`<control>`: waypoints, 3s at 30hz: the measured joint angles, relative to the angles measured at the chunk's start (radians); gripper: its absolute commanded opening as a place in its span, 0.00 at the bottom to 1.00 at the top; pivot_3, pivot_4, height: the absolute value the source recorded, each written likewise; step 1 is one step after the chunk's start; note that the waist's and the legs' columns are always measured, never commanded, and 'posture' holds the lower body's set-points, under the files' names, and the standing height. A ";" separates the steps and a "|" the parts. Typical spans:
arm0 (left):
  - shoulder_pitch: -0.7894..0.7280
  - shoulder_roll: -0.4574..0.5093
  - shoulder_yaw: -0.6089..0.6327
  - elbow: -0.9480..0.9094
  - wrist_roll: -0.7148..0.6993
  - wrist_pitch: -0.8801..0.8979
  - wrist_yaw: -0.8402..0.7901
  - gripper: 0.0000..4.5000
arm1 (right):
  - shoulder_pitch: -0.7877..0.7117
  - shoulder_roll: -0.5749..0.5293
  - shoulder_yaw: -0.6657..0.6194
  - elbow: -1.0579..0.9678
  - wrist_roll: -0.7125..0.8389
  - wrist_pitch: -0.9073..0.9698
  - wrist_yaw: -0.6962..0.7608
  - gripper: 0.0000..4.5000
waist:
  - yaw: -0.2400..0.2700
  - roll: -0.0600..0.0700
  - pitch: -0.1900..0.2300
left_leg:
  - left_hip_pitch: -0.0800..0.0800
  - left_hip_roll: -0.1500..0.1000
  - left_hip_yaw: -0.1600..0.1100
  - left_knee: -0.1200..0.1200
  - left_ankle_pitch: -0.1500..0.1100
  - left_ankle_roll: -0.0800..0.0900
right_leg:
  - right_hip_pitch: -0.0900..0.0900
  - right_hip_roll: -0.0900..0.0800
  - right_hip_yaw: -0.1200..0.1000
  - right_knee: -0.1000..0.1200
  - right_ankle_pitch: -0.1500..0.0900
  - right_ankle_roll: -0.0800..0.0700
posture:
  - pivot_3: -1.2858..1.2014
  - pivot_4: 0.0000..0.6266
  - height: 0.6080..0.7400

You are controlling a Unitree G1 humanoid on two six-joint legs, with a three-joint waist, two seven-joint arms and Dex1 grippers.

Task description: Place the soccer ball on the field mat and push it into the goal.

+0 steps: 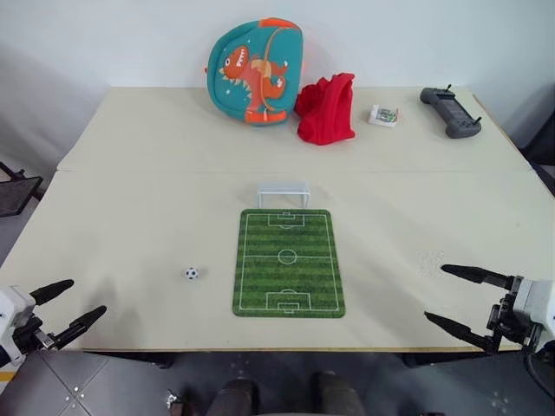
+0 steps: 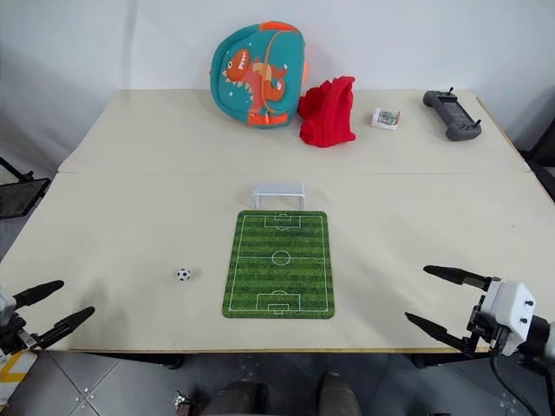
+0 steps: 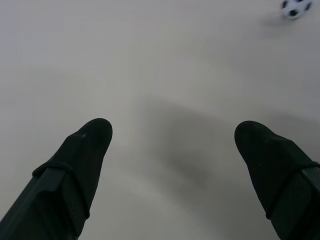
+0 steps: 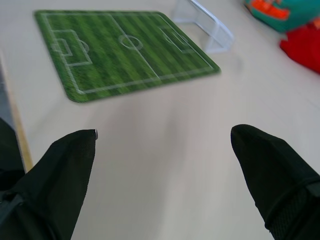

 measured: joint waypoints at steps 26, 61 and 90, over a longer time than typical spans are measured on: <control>-0.306 -0.152 -0.308 -0.198 -0.045 0.134 -0.039 0.99 | -0.254 0.156 0.242 -0.047 0.126 0.074 0.054 1.00 | 0.023 0.002 -0.001 | -0.001 0.003 0.000 0.002 0.002 -0.010 | -0.003 0.004 -0.008 0.005 0.001 0.000 | 0.52 0.24 1.00; -0.595 -0.182 -0.713 -0.301 0.097 0.148 -0.174 0.19 | -0.119 -0.035 0.232 -0.071 0.106 0.085 0.201 1.00 | 0.020 0.003 -0.001 | -0.001 0.003 0.003 0.006 0.002 -0.008 | -0.001 0.005 -0.008 0.004 0.002 0.001 | 0.52 0.24 1.00; -0.581 -0.366 -0.929 -0.224 0.318 0.035 -0.009 0.74 | -0.024 0.043 0.141 -0.121 0.079 0.057 0.091 1.00 | 0.027 0.003 -0.001 | -0.002 0.002 0.003 0.009 0.002 -0.008 | -0.001 0.007 -0.008 0.005 0.002 0.002 | 0.52 0.24 1.00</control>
